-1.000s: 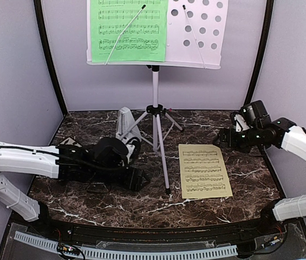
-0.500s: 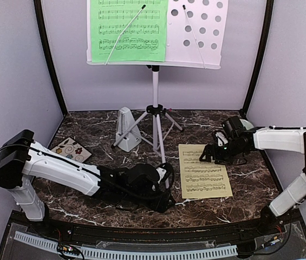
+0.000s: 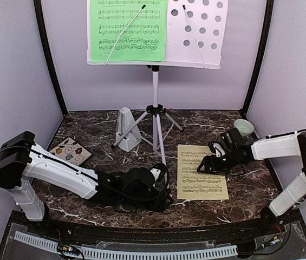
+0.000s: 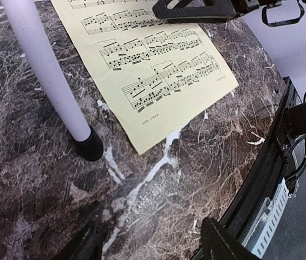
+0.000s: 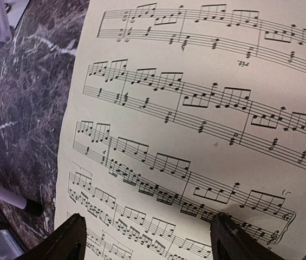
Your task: Set up the instrument practice props
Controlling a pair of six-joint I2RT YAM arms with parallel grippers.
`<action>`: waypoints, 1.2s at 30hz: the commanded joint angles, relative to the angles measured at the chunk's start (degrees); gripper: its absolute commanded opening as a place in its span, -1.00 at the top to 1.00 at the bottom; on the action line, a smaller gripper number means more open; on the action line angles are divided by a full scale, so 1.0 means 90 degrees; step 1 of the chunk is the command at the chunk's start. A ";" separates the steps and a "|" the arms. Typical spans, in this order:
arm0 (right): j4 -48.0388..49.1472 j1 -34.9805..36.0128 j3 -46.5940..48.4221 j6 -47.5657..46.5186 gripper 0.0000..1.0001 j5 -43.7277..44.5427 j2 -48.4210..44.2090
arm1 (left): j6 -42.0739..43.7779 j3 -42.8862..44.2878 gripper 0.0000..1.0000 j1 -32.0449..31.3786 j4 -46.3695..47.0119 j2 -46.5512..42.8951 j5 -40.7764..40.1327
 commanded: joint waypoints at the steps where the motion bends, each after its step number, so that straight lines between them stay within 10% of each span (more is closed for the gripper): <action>1: -0.0337 0.0440 -0.0610 0.0213 -0.59 -0.0324 -0.0211 | -0.0265 -0.0266 -0.28 -0.0030 0.0322 -0.0284 -0.0048; 13: -0.1363 0.0747 -0.0303 0.1038 -0.60 -0.0050 -0.2139 | -0.0929 -0.0184 -0.22 -0.0023 0.0463 0.0217 0.0429; 36: -0.1003 0.0316 -0.0632 0.0668 -0.31 0.0249 -0.0747 | -0.1988 -0.0002 -0.19 0.0135 0.1038 0.1261 0.1041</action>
